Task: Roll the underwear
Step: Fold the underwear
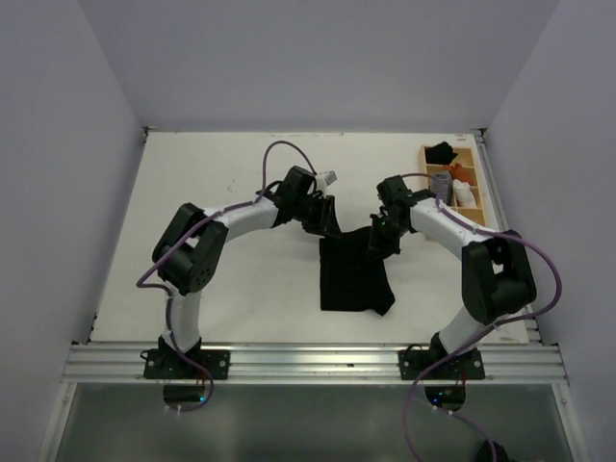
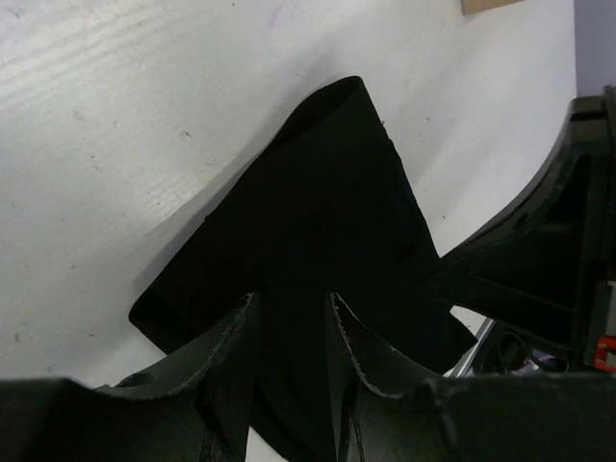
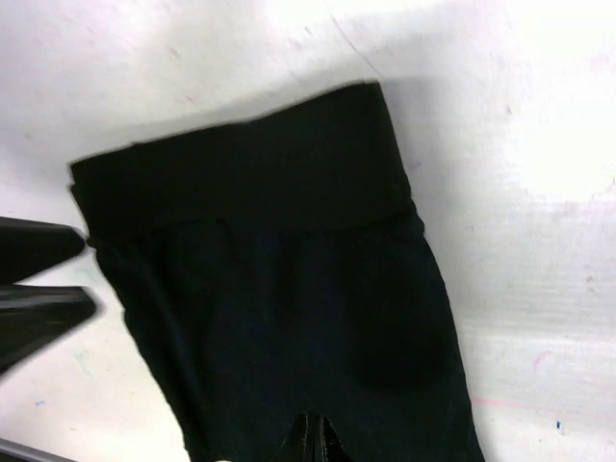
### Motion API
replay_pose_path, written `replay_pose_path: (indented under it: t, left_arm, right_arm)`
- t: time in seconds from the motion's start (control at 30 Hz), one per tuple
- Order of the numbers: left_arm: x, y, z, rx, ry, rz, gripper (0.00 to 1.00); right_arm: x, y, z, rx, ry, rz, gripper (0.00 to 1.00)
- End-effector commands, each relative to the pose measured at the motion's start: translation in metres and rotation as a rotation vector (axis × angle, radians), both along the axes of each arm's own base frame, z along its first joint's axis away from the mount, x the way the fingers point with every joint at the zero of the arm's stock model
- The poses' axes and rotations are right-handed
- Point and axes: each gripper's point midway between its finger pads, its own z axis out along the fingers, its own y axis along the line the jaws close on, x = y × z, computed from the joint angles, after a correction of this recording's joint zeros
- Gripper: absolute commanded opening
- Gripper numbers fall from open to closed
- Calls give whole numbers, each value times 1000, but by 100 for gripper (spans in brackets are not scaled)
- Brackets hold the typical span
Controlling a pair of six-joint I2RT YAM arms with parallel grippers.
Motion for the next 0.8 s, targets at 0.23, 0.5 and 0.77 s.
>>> replay_pose_path:
  t: [0.23,0.5,0.77]
  left_arm:
    - [15,13,-13,174,-50,72,40]
    - [-1,22,-43,242,-6,54,40]
    - [-5,27,-44,257,-22,46,25]
  right_arm:
    - [21,11,26,57,-90,38,3]
    - [21,8,19,37,-81,33,4]
    - [31,5,24,28,-92,30,8]
